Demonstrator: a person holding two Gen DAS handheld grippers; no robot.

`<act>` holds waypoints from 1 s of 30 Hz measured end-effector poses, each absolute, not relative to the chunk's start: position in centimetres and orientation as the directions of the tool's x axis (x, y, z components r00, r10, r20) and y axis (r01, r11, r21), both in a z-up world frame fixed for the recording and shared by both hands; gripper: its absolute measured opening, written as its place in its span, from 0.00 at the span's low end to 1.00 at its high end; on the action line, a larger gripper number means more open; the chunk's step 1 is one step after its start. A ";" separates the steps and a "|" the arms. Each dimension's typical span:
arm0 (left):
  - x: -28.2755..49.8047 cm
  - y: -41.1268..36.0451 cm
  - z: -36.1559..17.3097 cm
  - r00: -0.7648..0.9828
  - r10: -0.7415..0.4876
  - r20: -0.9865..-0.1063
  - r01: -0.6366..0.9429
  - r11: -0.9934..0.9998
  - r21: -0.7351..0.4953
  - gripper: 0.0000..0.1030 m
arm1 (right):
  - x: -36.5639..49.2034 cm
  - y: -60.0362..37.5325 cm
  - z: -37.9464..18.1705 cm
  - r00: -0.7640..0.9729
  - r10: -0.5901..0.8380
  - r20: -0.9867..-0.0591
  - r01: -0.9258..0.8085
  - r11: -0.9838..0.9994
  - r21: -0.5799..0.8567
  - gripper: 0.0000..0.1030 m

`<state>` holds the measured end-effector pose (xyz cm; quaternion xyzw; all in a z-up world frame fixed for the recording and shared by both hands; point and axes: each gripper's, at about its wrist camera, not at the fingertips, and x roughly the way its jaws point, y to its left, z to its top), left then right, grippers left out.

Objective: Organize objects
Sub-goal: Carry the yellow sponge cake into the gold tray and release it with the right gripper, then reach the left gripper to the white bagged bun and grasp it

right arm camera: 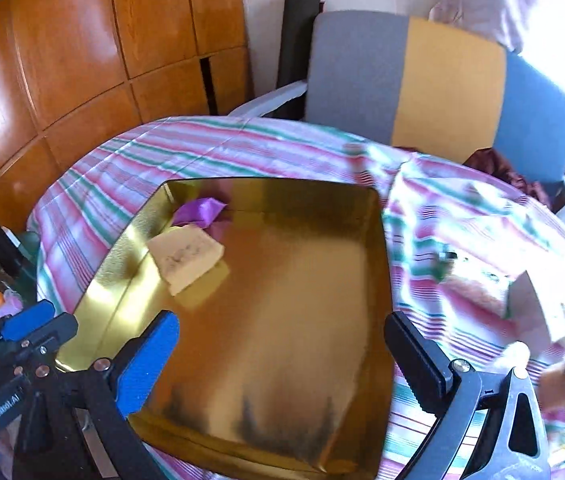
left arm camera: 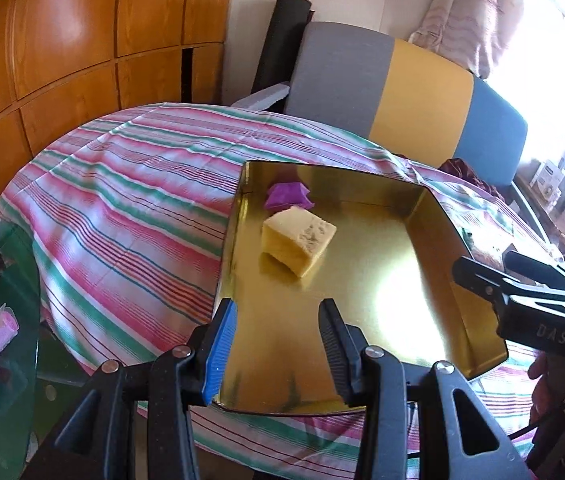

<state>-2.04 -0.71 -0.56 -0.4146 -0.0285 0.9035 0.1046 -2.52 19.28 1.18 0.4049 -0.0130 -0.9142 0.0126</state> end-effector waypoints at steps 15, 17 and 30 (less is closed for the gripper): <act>-1.7 5.1 0.0 -0.601 0.288 -0.745 -0.315 -0.942 -0.110 0.41 | 3.2 26.2 1.2 -0.663 0.085 -0.744 -0.135 -0.991 0.008 1.00; -1.6 6.1 0.3 -0.597 0.307 -0.742 -0.344 -0.933 -0.109 0.41 | 4.2 28.0 1.2 -0.653 0.108 -0.750 -0.180 -0.984 0.014 1.00; 0.1 16.4 2.4 -0.511 0.459 -0.727 -0.601 -0.795 -0.080 0.41 | 14.4 47.1 3.3 -0.554 0.357 -0.752 -0.606 -0.792 0.070 1.00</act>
